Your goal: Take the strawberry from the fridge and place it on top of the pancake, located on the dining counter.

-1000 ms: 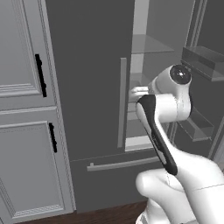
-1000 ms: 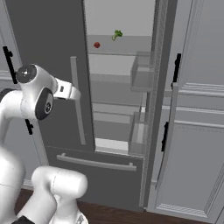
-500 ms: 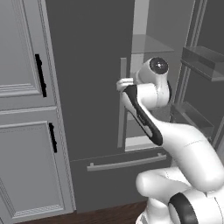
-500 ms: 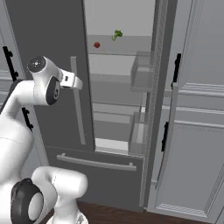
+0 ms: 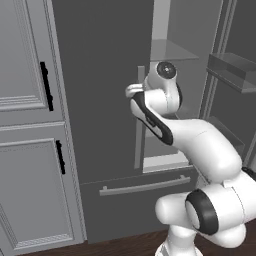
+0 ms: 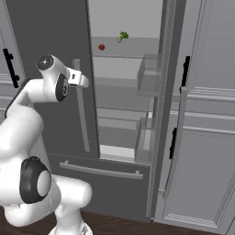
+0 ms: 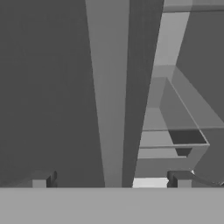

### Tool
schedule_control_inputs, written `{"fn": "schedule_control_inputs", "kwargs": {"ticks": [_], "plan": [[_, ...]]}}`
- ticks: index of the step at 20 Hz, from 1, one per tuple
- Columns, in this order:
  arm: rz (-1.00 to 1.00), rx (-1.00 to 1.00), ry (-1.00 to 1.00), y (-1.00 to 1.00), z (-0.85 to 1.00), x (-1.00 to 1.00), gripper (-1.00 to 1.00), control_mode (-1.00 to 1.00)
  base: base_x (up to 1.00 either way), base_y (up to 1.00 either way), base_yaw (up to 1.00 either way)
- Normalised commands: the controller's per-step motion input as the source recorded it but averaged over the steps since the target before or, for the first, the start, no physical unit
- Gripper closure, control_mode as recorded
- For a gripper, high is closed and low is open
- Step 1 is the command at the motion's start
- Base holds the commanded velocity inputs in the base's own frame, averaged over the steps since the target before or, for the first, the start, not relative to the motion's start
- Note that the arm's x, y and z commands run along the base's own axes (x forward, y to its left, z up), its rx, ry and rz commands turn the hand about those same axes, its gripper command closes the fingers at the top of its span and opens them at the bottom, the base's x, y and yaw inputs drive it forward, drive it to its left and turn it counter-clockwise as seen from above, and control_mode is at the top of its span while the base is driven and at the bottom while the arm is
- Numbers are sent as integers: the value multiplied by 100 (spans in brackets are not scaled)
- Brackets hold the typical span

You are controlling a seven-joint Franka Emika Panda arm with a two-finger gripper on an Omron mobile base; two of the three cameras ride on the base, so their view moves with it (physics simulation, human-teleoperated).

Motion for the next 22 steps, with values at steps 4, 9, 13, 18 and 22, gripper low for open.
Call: {"fn": "schedule_control_inputs", "kwargs": {"ticks": [4,9,13,18,22], "plan": [[0,-5,-3,0,-19,58,-100,-100,0,0,0],[0,-3,-1,0,-6,60,-100,-100,0,0,0],[0,0,0,0,0,57,-100,-100,0,0,0],[0,0,-6,0,-5,47,-100,-100,0,0,0],[0,-2,-13,0,-16,39,-100,-100,0,0,0]]}}
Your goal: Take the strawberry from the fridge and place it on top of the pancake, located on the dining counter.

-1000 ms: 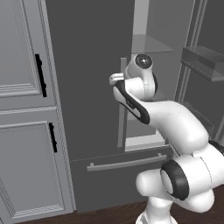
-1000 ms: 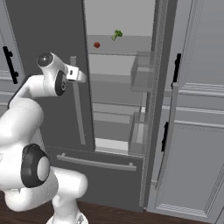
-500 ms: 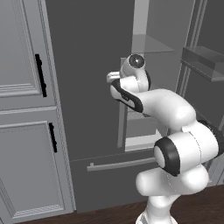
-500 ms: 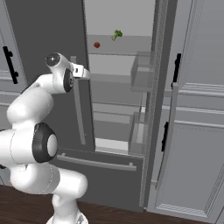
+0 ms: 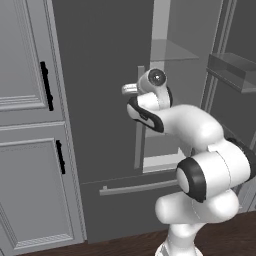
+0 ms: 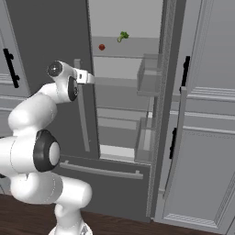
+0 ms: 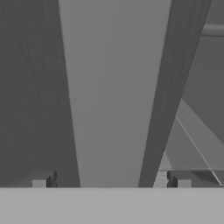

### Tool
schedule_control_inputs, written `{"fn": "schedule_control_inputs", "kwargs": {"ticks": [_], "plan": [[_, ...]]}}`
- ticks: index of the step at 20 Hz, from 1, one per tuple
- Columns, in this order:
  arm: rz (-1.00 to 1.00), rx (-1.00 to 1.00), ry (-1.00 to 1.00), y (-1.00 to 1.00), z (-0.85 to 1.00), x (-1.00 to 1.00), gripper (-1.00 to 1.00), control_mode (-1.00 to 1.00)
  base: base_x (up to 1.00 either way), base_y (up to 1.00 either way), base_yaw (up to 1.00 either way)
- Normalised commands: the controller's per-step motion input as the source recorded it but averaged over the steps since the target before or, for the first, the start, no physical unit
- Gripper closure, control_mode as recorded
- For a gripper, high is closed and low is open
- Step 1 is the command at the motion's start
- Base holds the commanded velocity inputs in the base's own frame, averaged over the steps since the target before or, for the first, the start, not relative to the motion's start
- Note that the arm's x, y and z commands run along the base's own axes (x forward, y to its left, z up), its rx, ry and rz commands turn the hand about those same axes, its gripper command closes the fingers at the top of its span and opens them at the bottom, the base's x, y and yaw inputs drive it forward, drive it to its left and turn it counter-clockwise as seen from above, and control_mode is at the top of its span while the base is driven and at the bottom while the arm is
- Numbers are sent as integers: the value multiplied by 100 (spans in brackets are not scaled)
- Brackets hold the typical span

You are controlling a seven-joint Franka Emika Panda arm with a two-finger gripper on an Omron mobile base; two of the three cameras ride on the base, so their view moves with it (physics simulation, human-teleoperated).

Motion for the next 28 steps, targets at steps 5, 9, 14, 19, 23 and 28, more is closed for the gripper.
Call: {"fn": "schedule_control_inputs", "kwargs": {"ticks": [5,9,14,19,23,28], "plan": [[0,-1,-10,0,-8,30,-100,-100,0,0,0],[-1,0,-1,3,0,5,100,-100,0,0,0],[-11,0,2,11,-1,-42,100,-100,0,0,0],[-21,-1,7,31,-7,-76,100,-100,0,0,0],[-22,-2,6,41,-16,-77,100,-100,0,0,0],[-21,0,5,40,-14,-75,100,-100,0,0,0]]}}
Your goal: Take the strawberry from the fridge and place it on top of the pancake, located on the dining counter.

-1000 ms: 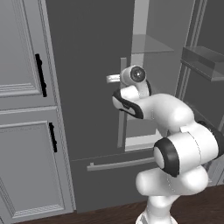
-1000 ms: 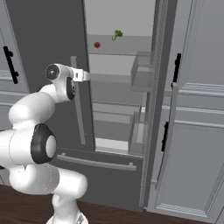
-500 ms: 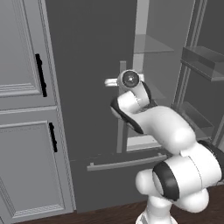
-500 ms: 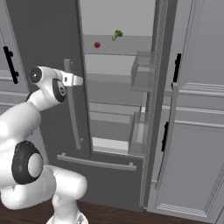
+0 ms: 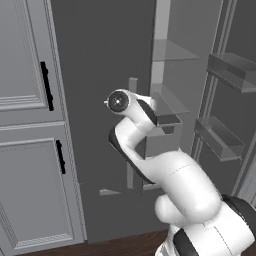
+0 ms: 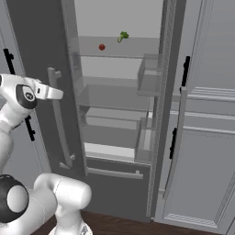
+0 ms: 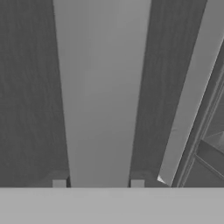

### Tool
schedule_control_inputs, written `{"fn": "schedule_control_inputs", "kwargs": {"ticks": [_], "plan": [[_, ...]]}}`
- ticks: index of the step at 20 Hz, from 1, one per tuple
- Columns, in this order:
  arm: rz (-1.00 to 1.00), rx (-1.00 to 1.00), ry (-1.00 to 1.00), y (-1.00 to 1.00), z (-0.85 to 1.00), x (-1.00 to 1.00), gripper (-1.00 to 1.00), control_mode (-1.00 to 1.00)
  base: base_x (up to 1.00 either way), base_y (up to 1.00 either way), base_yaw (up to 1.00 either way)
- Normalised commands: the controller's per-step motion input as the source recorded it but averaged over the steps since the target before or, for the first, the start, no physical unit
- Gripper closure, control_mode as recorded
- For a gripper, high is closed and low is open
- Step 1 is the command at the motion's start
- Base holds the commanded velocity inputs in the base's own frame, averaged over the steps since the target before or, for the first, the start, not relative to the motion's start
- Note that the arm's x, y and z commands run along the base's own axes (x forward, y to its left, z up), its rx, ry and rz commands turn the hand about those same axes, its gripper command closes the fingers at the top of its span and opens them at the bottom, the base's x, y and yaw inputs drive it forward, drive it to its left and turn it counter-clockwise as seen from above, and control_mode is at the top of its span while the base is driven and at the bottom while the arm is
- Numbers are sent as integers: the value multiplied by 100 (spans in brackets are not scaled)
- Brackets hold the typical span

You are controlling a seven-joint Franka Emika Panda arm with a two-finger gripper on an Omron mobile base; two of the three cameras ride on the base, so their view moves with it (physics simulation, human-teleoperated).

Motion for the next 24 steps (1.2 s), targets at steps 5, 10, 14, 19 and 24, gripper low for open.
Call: {"fn": "schedule_control_inputs", "kwargs": {"ticks": [5,10,14,19,24], "plan": [[-17,0,1,61,-17,-60,100,-100,0,0,0],[-6,0,-2,73,-20,-57,-100,-100,0,0,0],[-3,-1,-3,76,-6,-55,-100,-100,0,0,0],[-5,-4,-4,61,-11,-19,-100,-100,0,0,0],[-9,-1,-12,54,-13,0,-100,-100,0,0,0]]}}
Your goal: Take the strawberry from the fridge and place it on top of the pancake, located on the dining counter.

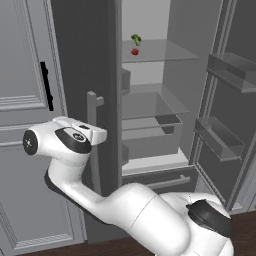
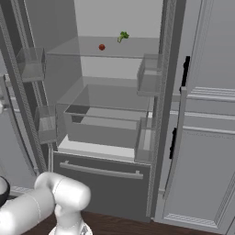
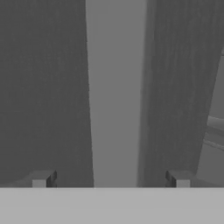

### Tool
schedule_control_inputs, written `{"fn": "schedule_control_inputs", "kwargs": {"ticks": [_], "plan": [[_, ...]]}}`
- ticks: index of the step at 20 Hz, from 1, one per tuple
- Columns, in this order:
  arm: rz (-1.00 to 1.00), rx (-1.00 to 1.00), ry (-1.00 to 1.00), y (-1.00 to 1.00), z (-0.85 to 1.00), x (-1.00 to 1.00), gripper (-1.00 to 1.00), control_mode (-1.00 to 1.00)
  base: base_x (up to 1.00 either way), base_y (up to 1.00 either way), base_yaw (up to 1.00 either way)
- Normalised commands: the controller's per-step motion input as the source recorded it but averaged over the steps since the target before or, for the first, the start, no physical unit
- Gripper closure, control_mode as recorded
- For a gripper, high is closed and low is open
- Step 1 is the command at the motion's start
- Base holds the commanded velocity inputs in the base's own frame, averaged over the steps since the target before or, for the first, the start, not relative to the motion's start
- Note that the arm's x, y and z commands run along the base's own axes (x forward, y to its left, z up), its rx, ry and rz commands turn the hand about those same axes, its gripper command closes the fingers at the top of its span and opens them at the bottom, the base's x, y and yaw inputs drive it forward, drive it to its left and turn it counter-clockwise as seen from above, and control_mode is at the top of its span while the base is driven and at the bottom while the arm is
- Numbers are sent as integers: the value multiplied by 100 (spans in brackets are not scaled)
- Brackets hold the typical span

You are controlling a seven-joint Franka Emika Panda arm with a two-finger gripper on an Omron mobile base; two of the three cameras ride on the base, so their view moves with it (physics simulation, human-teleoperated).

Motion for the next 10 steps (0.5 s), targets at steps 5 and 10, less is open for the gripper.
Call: {"fn": "schedule_control_inputs", "kwargs": {"ticks": [5,10], "plan": [[-15,0,0,31,0,-14,-100,-100,0,0,0],[4,3,4,-14,0,-84,-100,-100,0,0,0]]}}
